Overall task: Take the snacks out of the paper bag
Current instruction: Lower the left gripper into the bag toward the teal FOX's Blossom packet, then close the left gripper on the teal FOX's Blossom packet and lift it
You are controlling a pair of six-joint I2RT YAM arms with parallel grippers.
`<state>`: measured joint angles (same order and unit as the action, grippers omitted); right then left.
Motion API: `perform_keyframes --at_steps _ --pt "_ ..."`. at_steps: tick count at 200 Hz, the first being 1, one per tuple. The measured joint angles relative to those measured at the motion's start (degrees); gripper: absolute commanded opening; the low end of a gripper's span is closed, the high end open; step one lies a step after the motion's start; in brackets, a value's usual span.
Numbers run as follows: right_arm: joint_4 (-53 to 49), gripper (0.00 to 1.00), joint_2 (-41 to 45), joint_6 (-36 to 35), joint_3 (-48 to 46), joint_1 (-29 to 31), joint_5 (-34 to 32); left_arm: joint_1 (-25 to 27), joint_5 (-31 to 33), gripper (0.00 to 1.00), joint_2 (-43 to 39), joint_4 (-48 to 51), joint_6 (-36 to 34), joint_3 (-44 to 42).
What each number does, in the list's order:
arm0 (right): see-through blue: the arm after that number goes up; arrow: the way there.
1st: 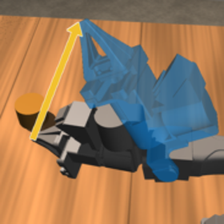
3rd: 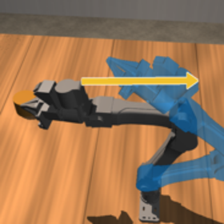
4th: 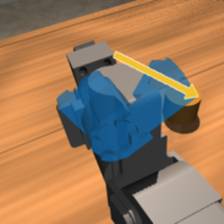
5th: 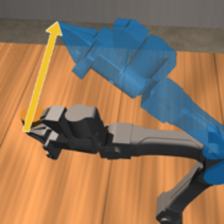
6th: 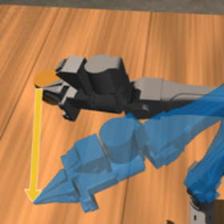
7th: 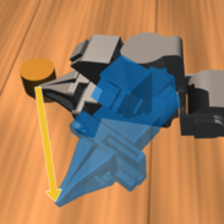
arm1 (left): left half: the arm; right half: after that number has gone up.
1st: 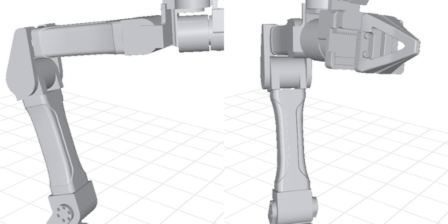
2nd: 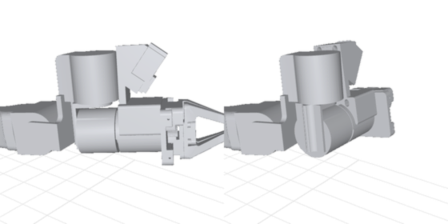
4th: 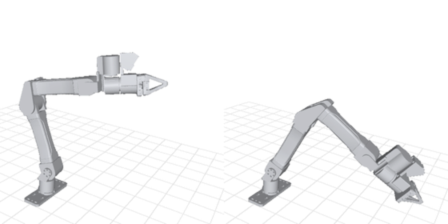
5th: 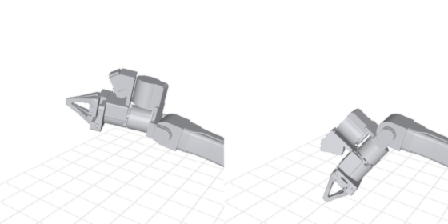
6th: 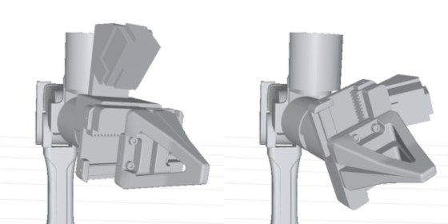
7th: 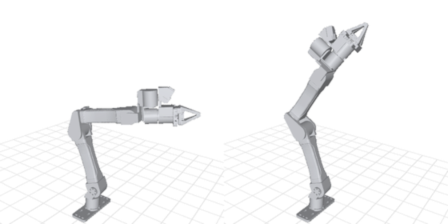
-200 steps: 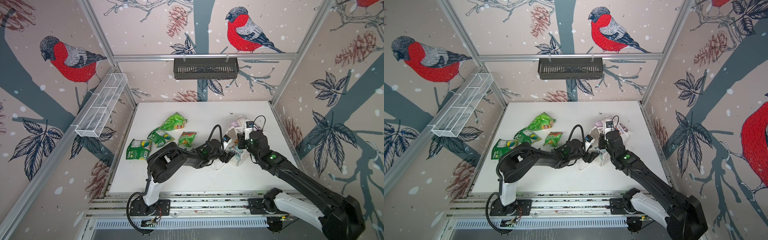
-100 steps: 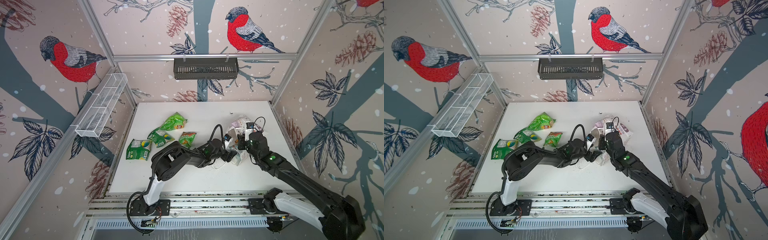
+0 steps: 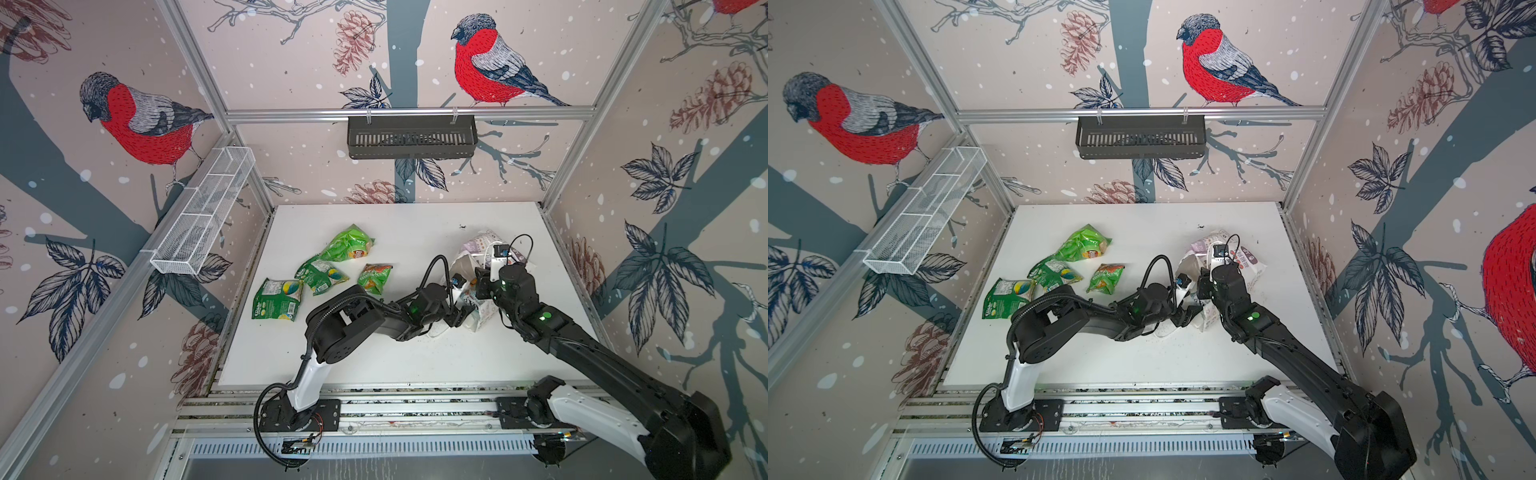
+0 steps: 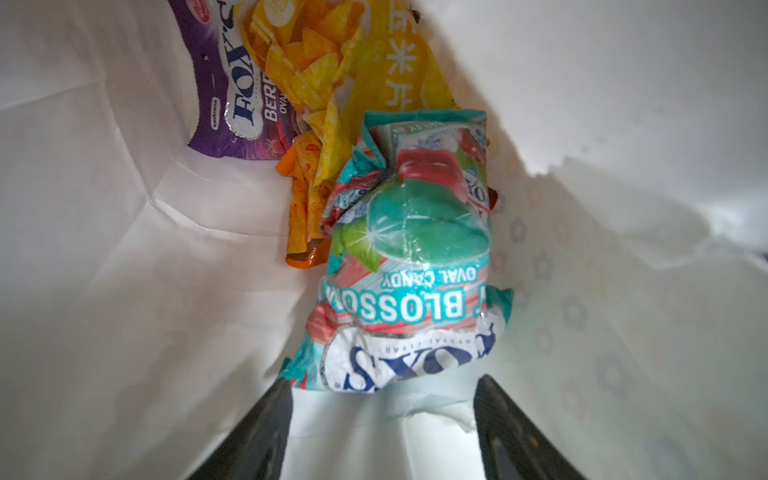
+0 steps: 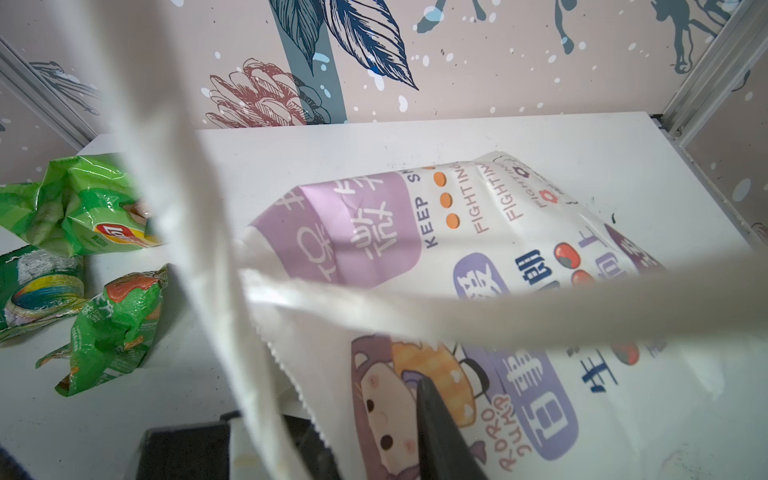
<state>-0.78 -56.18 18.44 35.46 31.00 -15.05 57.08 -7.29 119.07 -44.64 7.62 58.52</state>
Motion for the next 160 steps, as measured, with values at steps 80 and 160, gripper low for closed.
perform_keyframes --at_steps 80,160 --pt "0.5 0.29 0.2 0.8 -0.2 -0.1 0.0 0.8 4.2 0.82 4.7 5.3 -1.9 8.3" --pt "1.2 0.29 1.1 0.9 -1.6 -0.6 0.1 0.9 4.5 0.59 7.7 8.0 -1.4 12.1"
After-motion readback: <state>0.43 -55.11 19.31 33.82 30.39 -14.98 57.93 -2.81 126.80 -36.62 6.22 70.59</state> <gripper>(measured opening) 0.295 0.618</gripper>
